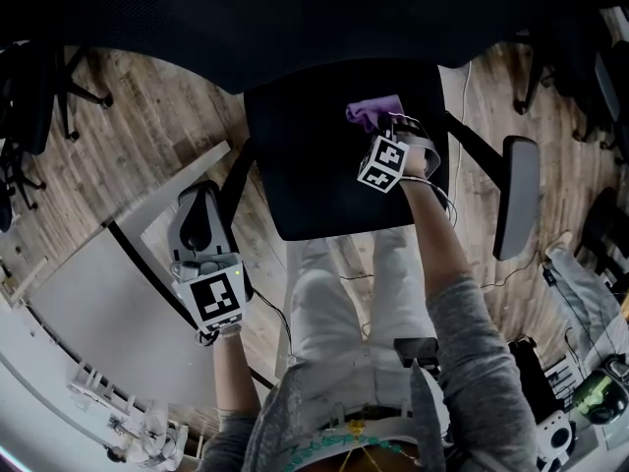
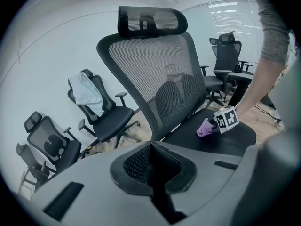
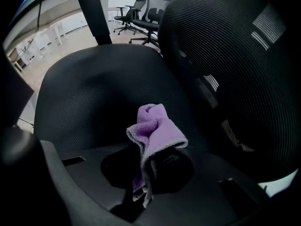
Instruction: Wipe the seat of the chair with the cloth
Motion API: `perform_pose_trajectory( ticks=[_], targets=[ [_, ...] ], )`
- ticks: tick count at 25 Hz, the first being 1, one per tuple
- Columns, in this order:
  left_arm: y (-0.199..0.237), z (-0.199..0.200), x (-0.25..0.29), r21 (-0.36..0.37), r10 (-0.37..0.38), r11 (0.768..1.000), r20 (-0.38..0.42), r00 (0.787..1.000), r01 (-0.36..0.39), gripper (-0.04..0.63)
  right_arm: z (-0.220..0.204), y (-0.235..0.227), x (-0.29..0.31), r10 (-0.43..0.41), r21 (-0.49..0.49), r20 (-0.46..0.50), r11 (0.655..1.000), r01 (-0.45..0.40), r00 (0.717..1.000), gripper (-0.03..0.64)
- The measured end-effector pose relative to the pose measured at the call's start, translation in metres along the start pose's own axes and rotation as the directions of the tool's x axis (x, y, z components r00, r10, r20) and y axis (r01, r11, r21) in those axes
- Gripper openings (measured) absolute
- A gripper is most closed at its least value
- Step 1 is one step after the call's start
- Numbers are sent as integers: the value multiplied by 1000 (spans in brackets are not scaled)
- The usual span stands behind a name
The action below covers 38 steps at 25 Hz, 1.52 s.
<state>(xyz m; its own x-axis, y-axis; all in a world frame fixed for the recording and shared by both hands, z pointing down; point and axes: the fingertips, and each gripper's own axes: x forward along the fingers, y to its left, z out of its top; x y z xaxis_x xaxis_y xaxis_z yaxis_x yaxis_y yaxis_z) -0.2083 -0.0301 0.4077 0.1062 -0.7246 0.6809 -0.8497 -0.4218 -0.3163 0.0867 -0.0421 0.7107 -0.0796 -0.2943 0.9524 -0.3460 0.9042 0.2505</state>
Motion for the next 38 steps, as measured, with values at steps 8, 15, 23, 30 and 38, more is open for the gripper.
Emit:
perform_pose_trajectory(
  ticks=[8, 15, 23, 30, 38],
  targets=[
    [3, -1, -1, 4, 3, 1000, 0, 1000, -3, -3, -18, -9, -6, -25, 20, -15, 999, 26, 1000, 48],
    [2, -1, -1, 17, 12, 1000, -3, 1000, -12, -3, -45, -16, -16, -48, 41, -36, 998, 50, 998, 48],
    [2, -3, -1, 15, 13, 1000, -1, 1000, -13, -3, -74, -23, -24, -81, 99, -62, 991, 87, 995, 48],
    [2, -2, 0, 18, 13, 1000, -2, 1000, -12, -3, -87, -27, -31, -100, 141, -72, 984, 109, 992, 48],
    [1, -2, -1, 17, 12, 1000, 0, 1000, -12, -3, -87, -27, -30, -90, 139, -80, 985, 101, 993, 48]
  ],
)
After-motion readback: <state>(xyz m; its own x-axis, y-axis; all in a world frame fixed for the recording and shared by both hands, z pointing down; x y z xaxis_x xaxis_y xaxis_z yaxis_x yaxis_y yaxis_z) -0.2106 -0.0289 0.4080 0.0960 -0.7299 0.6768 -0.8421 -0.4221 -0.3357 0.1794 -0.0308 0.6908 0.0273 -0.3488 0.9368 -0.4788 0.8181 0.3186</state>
